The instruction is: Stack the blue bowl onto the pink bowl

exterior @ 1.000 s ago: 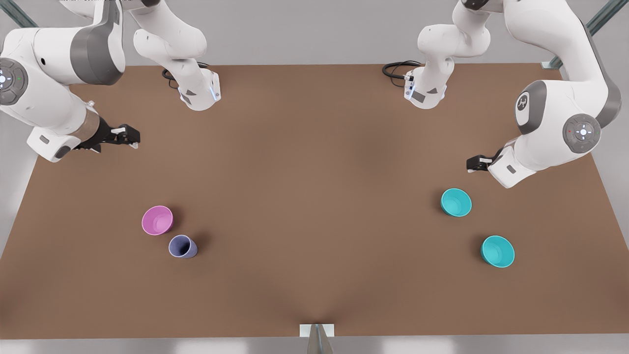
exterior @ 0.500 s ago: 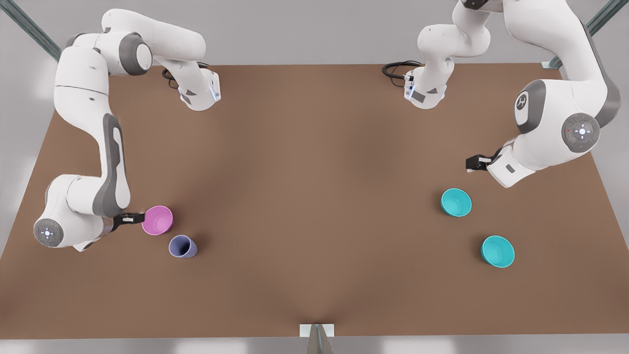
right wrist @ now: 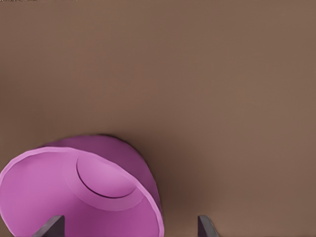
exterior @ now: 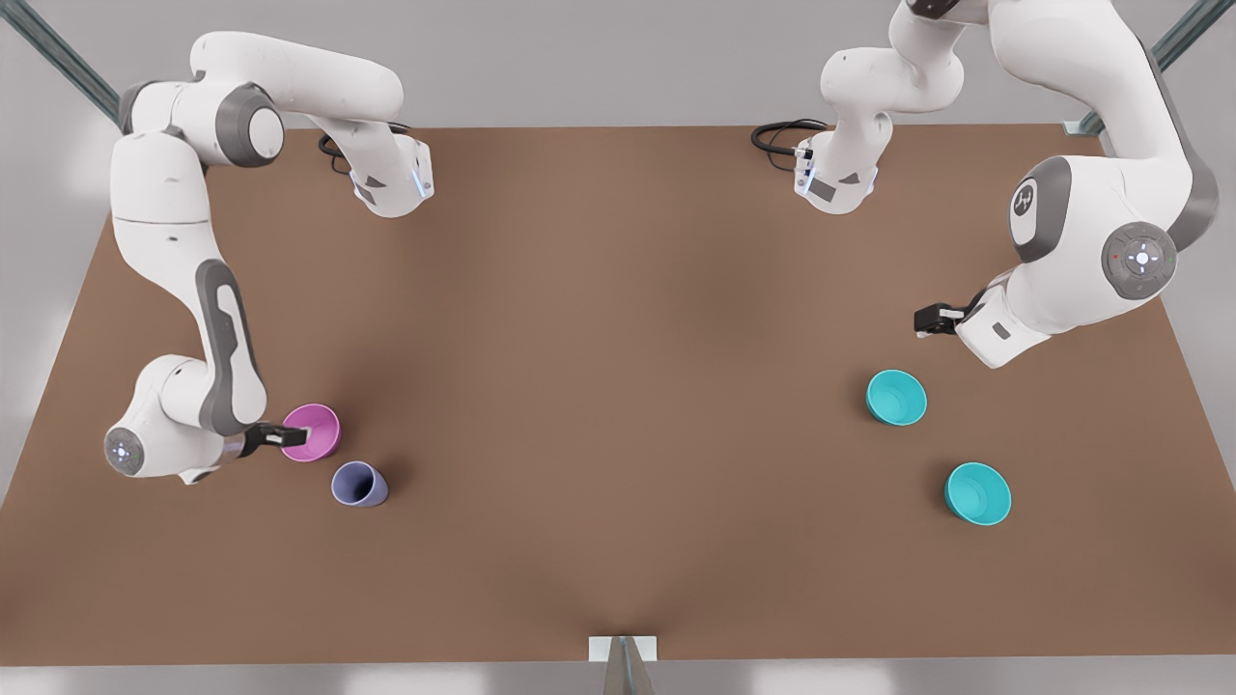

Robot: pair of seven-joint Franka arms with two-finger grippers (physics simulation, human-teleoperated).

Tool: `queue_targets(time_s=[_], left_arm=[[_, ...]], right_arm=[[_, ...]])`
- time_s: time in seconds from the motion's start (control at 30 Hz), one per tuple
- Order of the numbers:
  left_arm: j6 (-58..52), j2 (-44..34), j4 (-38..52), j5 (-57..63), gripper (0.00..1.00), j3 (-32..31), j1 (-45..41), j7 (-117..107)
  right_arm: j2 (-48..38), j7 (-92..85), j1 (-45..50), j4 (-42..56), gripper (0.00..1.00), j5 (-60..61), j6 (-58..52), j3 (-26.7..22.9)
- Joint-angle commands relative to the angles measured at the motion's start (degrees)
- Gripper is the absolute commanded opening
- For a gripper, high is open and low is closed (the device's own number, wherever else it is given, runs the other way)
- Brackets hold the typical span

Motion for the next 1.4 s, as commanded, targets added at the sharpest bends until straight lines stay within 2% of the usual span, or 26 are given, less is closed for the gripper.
queue_targets(time_s=[0.0,0.03,0.07,0.27,0.53,0.7,0.8,0.83,0.93,1.0,1.13,1.37], left_arm=[[-0.30,-0.05,0.03,0.03,1.00,-0.09,-0.02,-0.17],[-0.30,-0.05,0.03,0.03,1.00,-0.09,-0.02,-0.17],[-0.30,-0.05,0.03,0.03,1.00,-0.09,-0.02,-0.09],[-0.56,-0.05,0.03,-0.06,1.00,-0.09,-0.02,-0.17],[-0.65,-0.23,0.03,-0.06,1.00,-0.35,-0.37,-0.26],[-0.91,-0.23,0.03,-0.06,1.00,-0.44,-0.37,-0.26],[-0.91,-0.23,0.03,-0.06,1.00,-0.44,-0.37,-0.26],[-0.91,-0.23,0.03,-0.06,1.00,-0.44,-0.37,-0.26],[-1.00,-0.23,0.03,-0.06,1.00,-0.53,-0.37,-0.35],[-1.18,-0.32,0.20,-0.06,1.00,-0.61,-0.37,-0.26],[-3.29,-0.14,1.52,-0.06,1.00,-1.41,-0.37,-0.35],[-3.20,0.03,1.52,-0.06,1.00,-1.23,0.16,-0.44]], right_arm=[[0.64,-0.64,-0.41,-0.03,1.00,0.77,3.46,0.00],[1.08,-0.64,-0.41,-0.03,0.99,1.47,3.46,0.00],[1.35,-0.82,-0.41,-0.03,0.89,1.73,3.46,0.00],[1.87,-1.52,-0.85,0.84,0.23,1.82,1.62,0.18],[0.65,-4.07,-1.20,1.55,0.21,3.32,-3.22,0.27],[-9.81,-5.74,-1.11,-5.92,0.21,4.55,-7.35,2.02],[-16.05,-5.74,-0.76,-10.05,0.21,9.38,-7.44,5.80],[-16.76,-5.12,0.03,-9.97,0.21,10.87,-7.44,7.47],[-17.37,0.76,11.10,-7.33,0.21,14.39,-3.75,7.74],[-16.50,6.21,17.07,-6.80,0.21,17.20,2.40,7.74],[-8.24,21.59,28.24,2.86,0.21,17.82,9.43,7.65],[6.26,36.18,39.14,16.22,0.21,17.29,17.35,7.47]])
